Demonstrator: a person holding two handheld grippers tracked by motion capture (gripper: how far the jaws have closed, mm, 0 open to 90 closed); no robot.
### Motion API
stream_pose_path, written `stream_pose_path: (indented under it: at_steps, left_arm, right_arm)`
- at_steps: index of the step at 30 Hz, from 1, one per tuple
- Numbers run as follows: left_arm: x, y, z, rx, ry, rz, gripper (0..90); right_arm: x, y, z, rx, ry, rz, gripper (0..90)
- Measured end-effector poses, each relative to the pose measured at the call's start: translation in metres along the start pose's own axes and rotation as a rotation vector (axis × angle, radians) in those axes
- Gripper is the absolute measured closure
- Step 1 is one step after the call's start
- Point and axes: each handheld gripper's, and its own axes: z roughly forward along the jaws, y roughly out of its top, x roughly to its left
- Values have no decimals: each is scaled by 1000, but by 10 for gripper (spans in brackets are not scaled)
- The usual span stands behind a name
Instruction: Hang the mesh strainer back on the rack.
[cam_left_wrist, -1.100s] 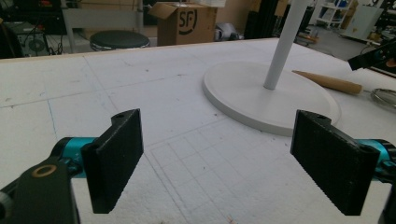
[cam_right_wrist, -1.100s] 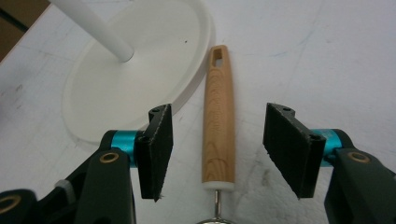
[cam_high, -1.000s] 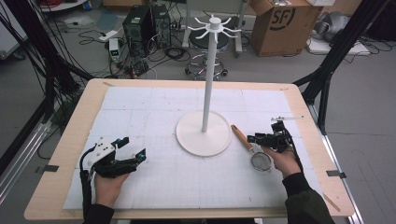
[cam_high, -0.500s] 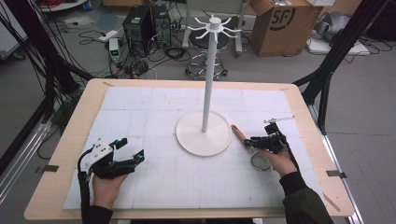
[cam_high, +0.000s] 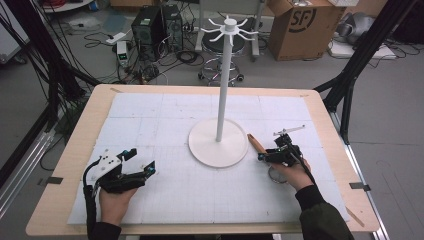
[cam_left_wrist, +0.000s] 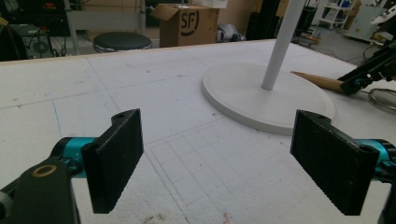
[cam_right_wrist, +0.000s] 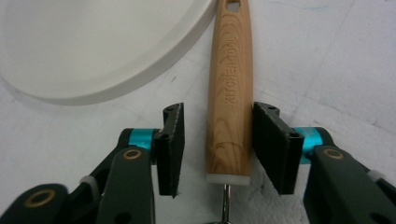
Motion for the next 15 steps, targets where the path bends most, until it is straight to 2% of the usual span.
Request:
stream_pose_path:
  at_steps: [3, 7, 8, 15]
  left_arm:
    - [-1, 0, 1, -2, -3, -4, 177]
    - [-1, 0, 2, 1, -7, -2, 177]
    - [-1, 1, 2, -2, -8, -4, 177]
    - [-1, 1, -2, -16, -5, -9, 178]
  right_arm:
    - [2, 0, 1, 4, -19, -21, 579]
    - [9, 0, 3, 16, -72, -62, 581]
    - [12, 1, 3, 30, -93, -85, 580]
    - [18, 3, 5, 51, -133, -95, 582]
